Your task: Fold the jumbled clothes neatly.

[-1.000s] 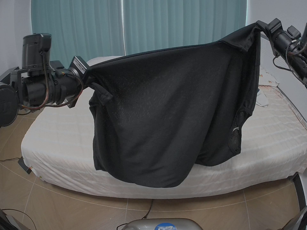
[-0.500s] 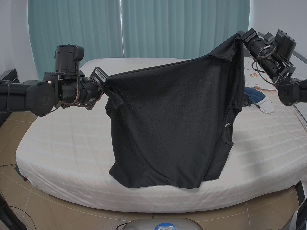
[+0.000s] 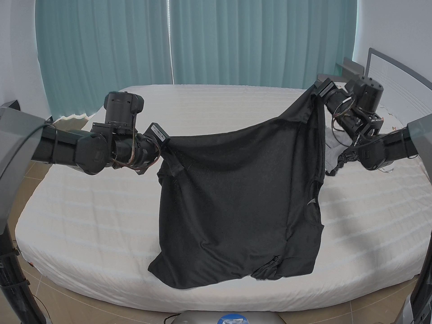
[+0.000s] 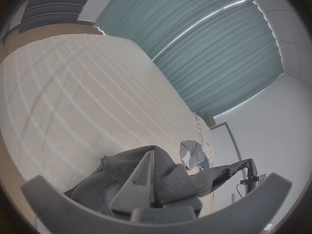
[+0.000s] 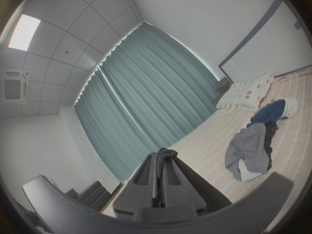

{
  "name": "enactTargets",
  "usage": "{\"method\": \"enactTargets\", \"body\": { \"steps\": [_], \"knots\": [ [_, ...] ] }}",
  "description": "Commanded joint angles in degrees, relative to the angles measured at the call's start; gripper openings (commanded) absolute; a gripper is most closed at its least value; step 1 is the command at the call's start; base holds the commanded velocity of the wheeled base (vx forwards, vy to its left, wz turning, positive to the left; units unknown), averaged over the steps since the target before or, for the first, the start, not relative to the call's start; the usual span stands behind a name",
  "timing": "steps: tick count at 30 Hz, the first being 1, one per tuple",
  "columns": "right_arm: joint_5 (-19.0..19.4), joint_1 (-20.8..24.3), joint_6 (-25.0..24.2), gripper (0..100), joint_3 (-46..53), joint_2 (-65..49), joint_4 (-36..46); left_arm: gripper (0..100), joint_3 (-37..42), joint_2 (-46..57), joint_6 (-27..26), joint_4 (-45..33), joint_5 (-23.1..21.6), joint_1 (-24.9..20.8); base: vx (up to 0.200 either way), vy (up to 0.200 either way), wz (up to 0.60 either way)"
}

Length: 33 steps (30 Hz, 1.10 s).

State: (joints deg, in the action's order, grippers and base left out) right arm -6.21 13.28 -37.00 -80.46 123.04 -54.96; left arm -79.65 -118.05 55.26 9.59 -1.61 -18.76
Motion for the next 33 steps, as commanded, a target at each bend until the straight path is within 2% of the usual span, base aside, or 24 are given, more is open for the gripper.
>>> {"method": "enactTargets", "body": {
  "steps": [1,9,10,11,14,21,25,30,33],
  "knots": [
    [-0.5,0.5,0.0,0,0.1,7.5,-1.1,0,-1.2,-6.6,-0.1,1.4,0.3,0.0,0.0,0.0,0.0],
    [-0.6,0.4,-0.1,0,0.7,13.2,-3.8,0,-1.6,-14.0,0.3,6.0,0.7,0.0,0.0,0.0,0.0],
    [-0.5,0.4,-0.1,100,0.6,14.2,-4.0,0,-1.8,-14.6,0.9,6.4,0.9,0.0,0.0,0.0,0.0],
    [-0.5,0.4,-0.1,100,0.5,14.3,-4.0,100,-2.0,-14.8,1.2,6.5,0.9,0.0,0.0,0.0,0.0],
    [-0.6,0.6,0.0,100,0.8,17.9,-4.3,100,-4.2,-17.8,3.5,6.1,1.0,0.2,0.0,0.0,0.0],
    [0.9,0.3,0.5,100,6.8,18.3,-3.6,100,-4.5,-20.6,3.5,4.4,2.9,0.8,0.0,0.0,0.0],
    [3.5,-1.0,0.8,100,10.0,17.0,-2.9,100,-5.8,-20.7,3.3,-1.7,3.8,1.9,0.0,0.0,0.0],
    [3.3,-1.6,0.5,100,10.1,16.8,4.9,100,-9.6,-22.2,1.2,-17.5,3.1,2.7,0.0,0.0,0.0],
    [3.4,-2.1,0.7,100,11.7,15.2,6.2,100,-9.1,-21.6,1.1,-18.8,0.4,2.9,0.0,0.0,0.0]
  ]
}}
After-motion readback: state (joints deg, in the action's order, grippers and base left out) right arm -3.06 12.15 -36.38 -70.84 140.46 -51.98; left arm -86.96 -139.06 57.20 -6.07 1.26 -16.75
